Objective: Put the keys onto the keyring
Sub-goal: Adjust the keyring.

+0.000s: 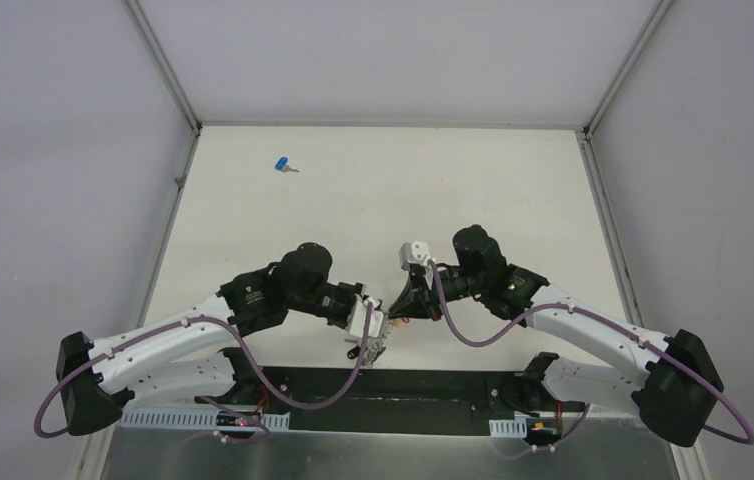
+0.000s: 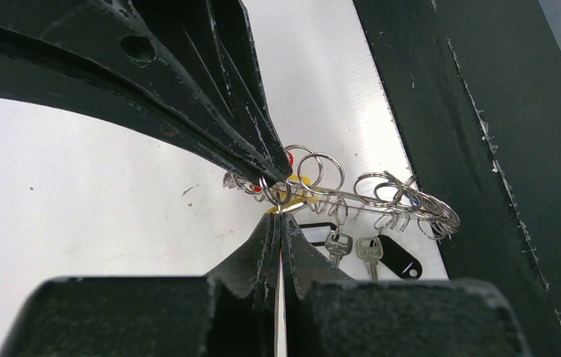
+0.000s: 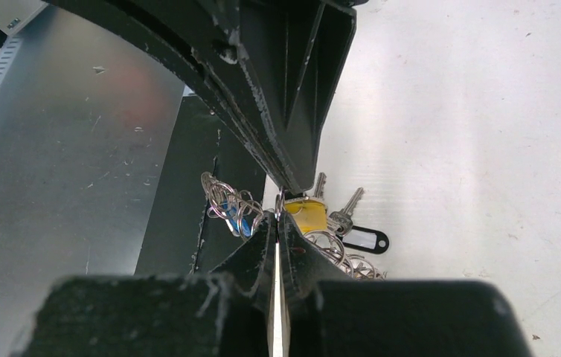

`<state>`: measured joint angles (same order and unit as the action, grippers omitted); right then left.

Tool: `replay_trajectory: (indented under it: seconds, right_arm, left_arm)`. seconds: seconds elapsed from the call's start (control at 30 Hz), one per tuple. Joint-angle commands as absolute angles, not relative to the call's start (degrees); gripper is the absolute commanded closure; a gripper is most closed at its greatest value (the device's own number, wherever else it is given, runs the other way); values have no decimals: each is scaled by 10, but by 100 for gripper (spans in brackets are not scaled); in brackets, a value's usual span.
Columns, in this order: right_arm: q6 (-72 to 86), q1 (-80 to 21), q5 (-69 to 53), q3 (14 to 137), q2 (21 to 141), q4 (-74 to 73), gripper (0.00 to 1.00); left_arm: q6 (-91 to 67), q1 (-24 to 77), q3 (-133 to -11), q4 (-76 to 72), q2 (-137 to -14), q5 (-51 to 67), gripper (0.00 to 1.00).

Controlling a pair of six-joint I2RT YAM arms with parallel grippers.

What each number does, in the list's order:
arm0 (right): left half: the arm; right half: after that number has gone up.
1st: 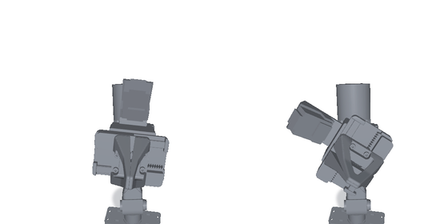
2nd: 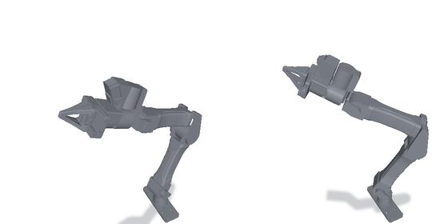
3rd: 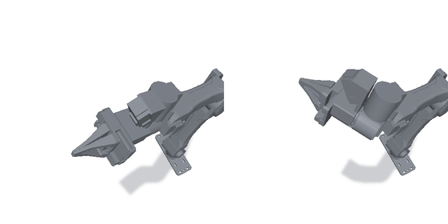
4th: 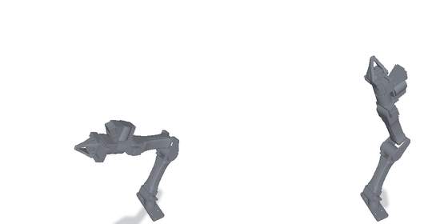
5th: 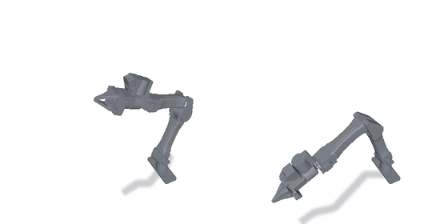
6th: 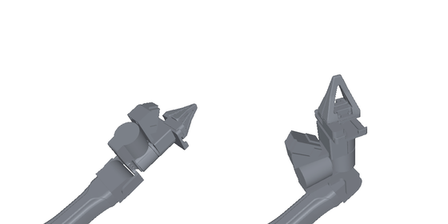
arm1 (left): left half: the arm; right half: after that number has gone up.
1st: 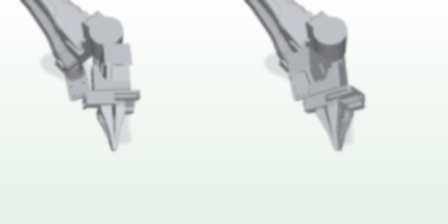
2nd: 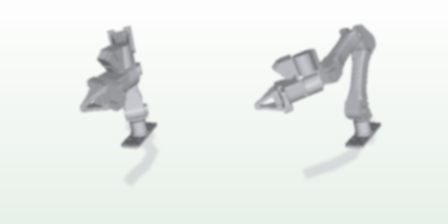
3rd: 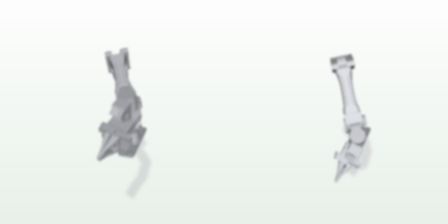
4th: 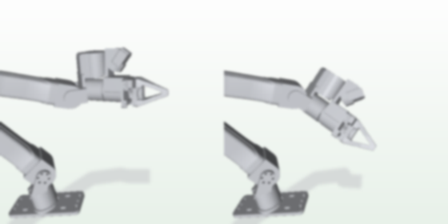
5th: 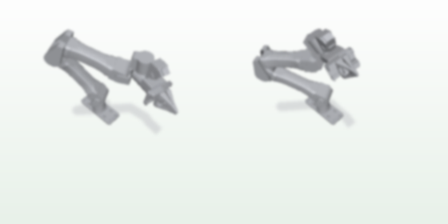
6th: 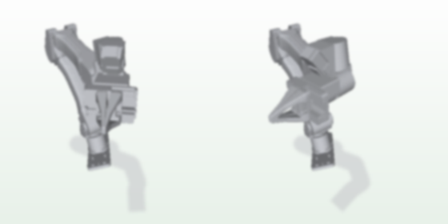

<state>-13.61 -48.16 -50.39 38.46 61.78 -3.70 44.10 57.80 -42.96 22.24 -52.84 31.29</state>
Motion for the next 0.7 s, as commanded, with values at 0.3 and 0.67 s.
replay_trajectory:
  seconds: [0.3, 0.67]
  right_arm:
    - [-70, -483, -477, 400, 595, 43, 100]
    - [-48, -483, -454, 387, 579, 64, 100]
  left_arm:
    - [453, 661, -425, 229, -509, 203, 100]
    - [435, 704, -406, 233, -472, 114, 90]
